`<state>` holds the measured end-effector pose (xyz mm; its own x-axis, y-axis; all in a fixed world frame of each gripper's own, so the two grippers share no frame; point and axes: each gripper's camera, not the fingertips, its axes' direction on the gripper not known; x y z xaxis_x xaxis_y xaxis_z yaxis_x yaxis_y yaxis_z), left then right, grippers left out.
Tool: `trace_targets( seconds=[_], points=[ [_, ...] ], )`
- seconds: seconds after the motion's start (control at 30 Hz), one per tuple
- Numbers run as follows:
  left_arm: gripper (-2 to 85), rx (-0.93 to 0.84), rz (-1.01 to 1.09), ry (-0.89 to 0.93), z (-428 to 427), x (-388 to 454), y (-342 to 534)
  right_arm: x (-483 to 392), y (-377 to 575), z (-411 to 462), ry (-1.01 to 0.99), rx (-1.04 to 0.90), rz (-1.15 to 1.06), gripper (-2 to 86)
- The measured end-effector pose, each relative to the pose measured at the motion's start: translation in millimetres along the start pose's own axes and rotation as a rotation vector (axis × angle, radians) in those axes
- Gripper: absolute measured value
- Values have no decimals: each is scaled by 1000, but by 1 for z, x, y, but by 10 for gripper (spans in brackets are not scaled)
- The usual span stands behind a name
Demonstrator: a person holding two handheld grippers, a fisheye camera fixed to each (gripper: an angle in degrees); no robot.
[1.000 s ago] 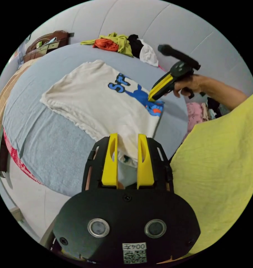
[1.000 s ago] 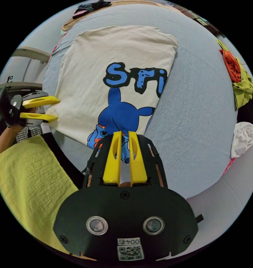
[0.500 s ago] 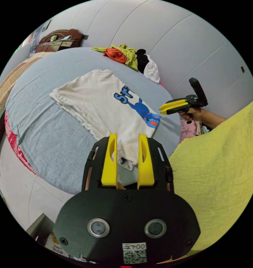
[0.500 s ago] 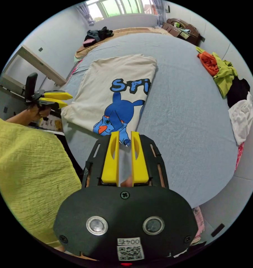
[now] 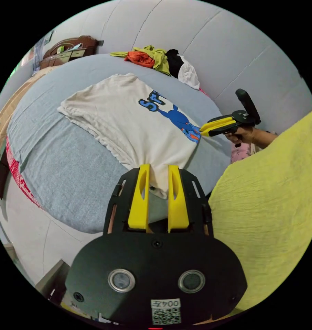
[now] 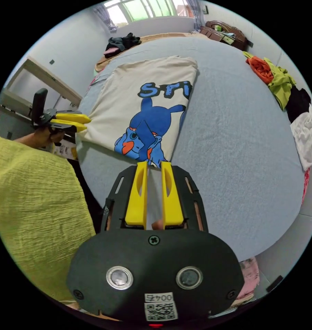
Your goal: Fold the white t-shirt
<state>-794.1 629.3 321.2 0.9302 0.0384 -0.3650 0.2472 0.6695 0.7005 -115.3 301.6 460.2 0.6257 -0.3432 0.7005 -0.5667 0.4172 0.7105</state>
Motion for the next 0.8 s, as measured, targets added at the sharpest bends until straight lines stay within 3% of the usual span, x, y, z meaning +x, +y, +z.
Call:
trace_targets(
  seconds=[0.1, 0.23, 0.33, 0.43, 0.63, 0.8],
  points=[
    [105, 144, -34, 1, -38, -13, -13, 19, 12, -23, -78, 83, 100, 98],
    [113, 211, -44, -15, -55, -52, -56, 33, 11, -38, -93, 123, 156, 102],
    [116, 183, -94, -41, -44, -99, -92, 45, 10, -42, -134, 136, 209, 103],
    [114, 44, -232, -49, -17, -154, -103, 59, 16, -41, -164, 114, 246, 104],
    [129, 189, -295, 133, -61, -173, -73, 107, 40, -66, -355, 171, 342, 105],
    [143, 317, -522, 526, -79, -172, 8, 168, 52, -51, -543, 125, 405, 112]
  ],
)
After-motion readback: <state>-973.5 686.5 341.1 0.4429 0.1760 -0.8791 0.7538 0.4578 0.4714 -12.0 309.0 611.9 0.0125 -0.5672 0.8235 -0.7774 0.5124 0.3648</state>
